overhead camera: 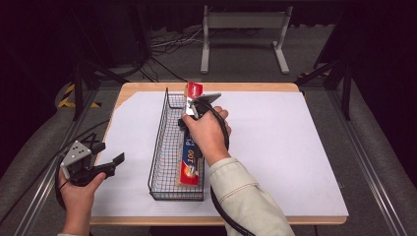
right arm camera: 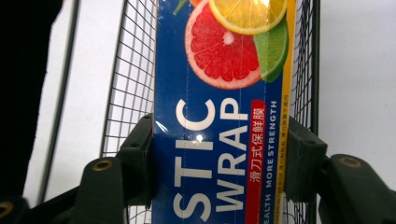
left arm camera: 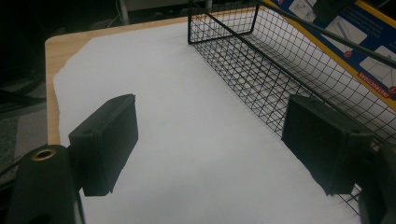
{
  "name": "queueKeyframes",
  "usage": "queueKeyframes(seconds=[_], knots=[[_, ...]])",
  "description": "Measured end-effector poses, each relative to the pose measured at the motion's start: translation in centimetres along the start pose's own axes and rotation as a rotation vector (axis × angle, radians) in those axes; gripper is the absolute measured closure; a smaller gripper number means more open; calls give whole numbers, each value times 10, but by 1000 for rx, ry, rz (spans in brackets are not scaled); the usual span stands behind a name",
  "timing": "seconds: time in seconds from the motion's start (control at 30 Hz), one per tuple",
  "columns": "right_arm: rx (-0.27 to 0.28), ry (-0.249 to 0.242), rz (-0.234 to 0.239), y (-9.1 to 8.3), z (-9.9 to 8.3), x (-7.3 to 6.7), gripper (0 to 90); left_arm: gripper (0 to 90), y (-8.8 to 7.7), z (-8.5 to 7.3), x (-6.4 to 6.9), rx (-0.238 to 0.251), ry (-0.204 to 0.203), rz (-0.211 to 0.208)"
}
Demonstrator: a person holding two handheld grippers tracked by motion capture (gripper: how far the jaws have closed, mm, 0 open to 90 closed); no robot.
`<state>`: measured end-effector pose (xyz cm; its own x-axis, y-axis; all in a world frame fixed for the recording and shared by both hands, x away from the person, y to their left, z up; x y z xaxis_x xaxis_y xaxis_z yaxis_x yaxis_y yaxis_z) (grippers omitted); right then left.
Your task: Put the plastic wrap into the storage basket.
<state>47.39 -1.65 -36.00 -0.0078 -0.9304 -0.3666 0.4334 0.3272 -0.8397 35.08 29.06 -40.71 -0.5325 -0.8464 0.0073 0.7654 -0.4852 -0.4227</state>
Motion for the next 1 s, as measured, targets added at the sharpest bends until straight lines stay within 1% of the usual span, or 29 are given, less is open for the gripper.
queueKeyframes(seconds=[0.13, 0.27, 0.43, 0.5, 0.57, 0.67, 0.7, 0.73, 0.77, 0.83, 0.97, 1.0], knots=[[-6, -2, -15, 4, -2, 1, 409, 189, 0, 0, 0, -2, 0, -1], [-37, 3, -30, 11, -6, 2, 407, 189, 0, 0, 0, 2, 1, -2], [-54, -6, -48, 14, -8, 1, 406, 189, 1, 0, 1, -1, 0, -1], [-73, -3, -58, 17, -9, -1, 405, 189, 1, 0, 0, -1, 3, -1], [-75, 0, -59, 17, -9, -1, 405, 189, 1, 0, 0, -1, 3, -1], [-97, 10, -72, 21, -11, -2, 404, 189, 1, 0, 1, -1, 2, -2], [-101, 6, -83, 23, -11, -2, 404, 189, 1, 0, 1, 0, 2, -2], [-101, 6, -83, 23, -11, -2, 404, 189, 1, 0, 1, 0, -1, -2], [-102, -3, -99, 25, -12, -3, 404, 189, 0, 0, 0, 1, 2, -3], [-105, -5, -102, 26, -13, -3, 403, 189, 0, 0, 0, 0, 1, -3], [-114, 2, -117, 30, -14, -4, 403, 189, 0, 0, 0, 0, 3, -1], [-110, 2, -129, 31, -15, -4, 403, 189, 0, 0, 0, -1, 3, -1]])
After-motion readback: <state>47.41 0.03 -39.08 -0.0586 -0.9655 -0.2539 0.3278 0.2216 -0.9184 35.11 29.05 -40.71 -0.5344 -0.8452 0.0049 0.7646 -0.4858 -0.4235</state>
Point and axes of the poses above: each handheld gripper's, and its own axes: y roughly forward along the jaws, z roughly out of its top, x roughly to its right, the point moved 2 cm from there along y, roughly forward along the jaws, and after that the axes turned 4 degrees about y, right-handed, at the moved point
